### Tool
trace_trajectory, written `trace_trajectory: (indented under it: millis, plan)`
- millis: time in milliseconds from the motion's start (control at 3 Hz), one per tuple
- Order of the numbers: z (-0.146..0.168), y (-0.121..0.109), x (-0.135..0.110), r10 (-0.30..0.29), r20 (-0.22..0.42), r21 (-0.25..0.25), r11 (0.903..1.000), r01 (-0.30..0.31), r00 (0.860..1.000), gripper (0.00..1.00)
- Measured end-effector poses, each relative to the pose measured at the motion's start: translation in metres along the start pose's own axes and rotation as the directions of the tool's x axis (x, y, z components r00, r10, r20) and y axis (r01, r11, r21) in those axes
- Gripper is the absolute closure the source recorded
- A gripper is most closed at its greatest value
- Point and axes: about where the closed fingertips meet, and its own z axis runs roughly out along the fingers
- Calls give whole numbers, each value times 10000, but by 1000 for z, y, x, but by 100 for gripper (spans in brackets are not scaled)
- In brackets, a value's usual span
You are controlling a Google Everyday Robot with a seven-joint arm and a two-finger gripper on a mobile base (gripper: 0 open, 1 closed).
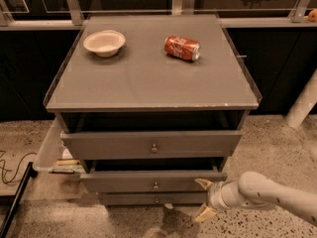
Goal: Close middle drawer
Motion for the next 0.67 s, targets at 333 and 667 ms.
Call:
trace_trajectory:
  millis: [333, 667]
  plan:
    - [12, -10, -4, -153, -67, 44, 9999, 153, 9999, 0]
    - [26, -40, -6, -206, -341, 367, 9991, 219, 9992, 0]
